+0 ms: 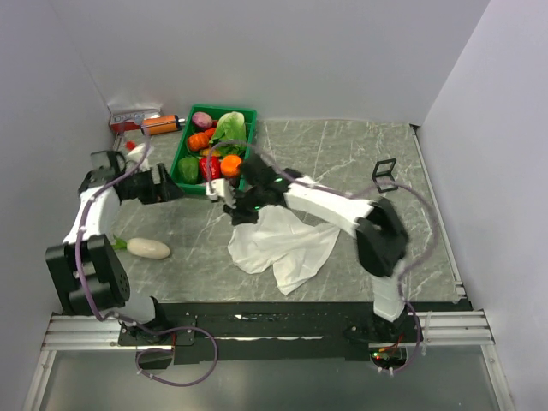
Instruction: Remove the brooch from the garment
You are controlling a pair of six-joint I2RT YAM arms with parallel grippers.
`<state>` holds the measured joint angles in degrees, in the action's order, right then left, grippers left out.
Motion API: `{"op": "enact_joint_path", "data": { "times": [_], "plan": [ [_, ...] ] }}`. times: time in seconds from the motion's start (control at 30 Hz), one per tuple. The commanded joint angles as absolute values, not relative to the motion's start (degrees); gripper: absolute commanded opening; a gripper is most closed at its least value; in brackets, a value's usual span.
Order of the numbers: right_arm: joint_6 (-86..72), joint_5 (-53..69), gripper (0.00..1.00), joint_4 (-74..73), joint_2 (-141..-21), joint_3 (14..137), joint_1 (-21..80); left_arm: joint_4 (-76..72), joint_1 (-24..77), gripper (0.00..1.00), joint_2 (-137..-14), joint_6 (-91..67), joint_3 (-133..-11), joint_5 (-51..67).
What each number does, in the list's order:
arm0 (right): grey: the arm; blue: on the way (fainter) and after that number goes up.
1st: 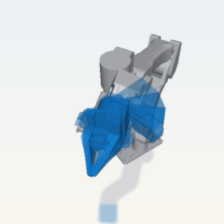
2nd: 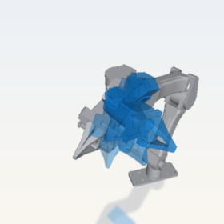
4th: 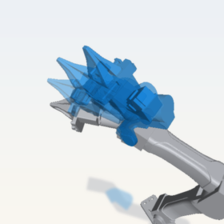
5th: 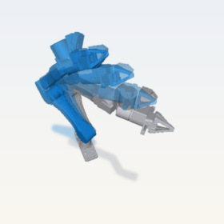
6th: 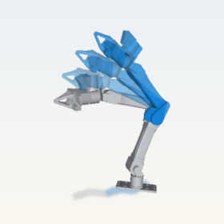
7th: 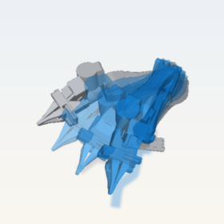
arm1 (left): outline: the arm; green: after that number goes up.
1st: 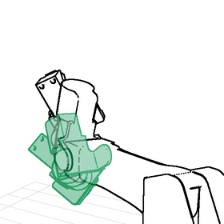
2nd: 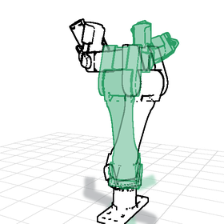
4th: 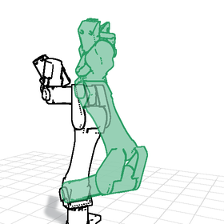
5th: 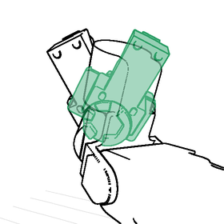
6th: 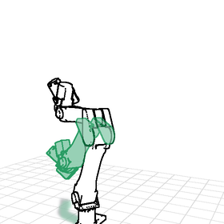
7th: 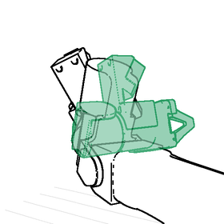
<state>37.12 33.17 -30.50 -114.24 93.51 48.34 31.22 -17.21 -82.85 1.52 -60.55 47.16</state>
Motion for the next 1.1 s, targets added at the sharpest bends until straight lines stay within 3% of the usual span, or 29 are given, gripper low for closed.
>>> {"op": "enact_joint_path", "data": {
  "times": [0.0,0.3,0.47,1.07],
  "plan": [
    [49.38,35.16,0.02,-40.33,-97.50,89.04,43.78,36.03,-8.99,0.86,-87.44,17.82,-67.93,47.02],
    [63.88,31.64,0.03,-54.31,-86.33,86.75,36.13,37.00,9.38,0.82,-97.71,42.35,-77.59,45.89],
    [63.81,28.30,0.02,-57.04,-81.13,82.28,34.98,39.99,15.55,0.78,-104.93,54.20,-83.49,42.81],
    [58.80,25.75,0.03,-56.52,-73.21,73.30,33.31,22.59,22.68,0.74,-120.05,49.39,-88.94,35.51]
  ]
}}
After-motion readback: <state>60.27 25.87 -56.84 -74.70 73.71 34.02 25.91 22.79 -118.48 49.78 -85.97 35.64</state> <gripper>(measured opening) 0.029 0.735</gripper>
